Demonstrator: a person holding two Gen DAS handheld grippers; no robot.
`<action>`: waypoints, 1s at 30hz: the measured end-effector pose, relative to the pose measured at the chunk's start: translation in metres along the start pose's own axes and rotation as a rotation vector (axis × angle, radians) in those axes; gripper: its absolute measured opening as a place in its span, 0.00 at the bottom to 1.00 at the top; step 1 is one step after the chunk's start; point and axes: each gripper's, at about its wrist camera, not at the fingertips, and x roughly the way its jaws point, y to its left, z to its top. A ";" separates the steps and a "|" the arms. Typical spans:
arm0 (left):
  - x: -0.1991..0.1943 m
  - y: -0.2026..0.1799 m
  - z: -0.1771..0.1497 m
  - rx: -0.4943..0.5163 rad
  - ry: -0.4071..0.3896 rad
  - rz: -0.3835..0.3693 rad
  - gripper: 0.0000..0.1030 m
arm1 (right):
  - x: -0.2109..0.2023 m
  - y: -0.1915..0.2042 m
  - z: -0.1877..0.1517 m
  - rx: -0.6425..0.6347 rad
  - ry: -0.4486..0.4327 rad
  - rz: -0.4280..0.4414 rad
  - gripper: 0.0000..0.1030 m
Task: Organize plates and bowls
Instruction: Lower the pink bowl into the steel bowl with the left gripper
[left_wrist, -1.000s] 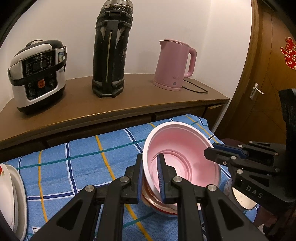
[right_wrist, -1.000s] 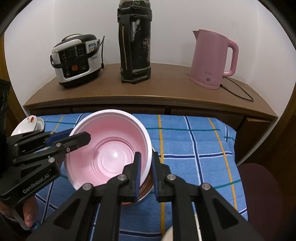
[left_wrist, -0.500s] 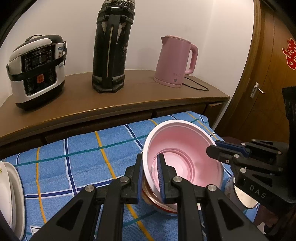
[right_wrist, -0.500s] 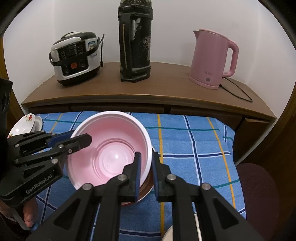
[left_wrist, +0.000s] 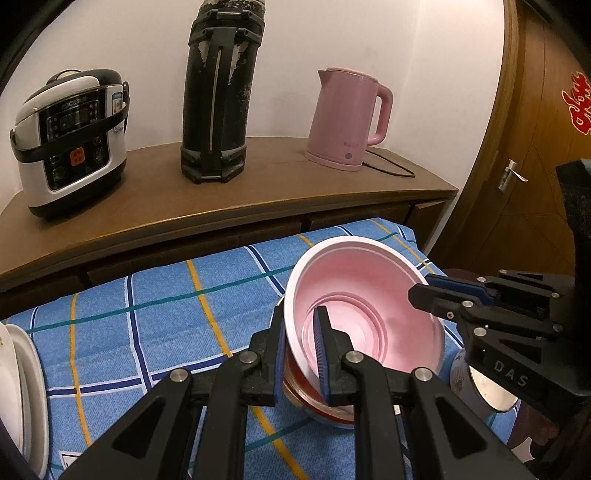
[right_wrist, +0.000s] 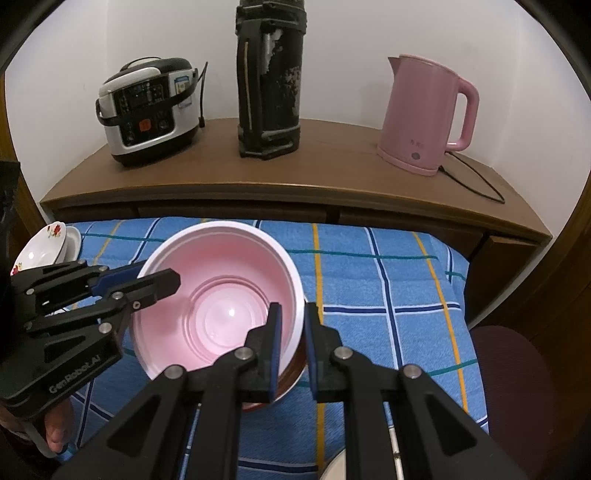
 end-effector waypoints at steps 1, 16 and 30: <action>0.000 0.000 0.001 0.001 -0.003 -0.003 0.15 | 0.000 0.000 0.000 0.001 0.001 -0.001 0.13; 0.005 -0.002 -0.002 0.020 0.015 -0.004 0.15 | 0.008 -0.004 0.000 -0.002 0.025 0.006 0.13; 0.012 0.002 -0.008 0.020 0.044 0.000 0.15 | 0.022 -0.001 -0.004 -0.017 0.064 0.008 0.13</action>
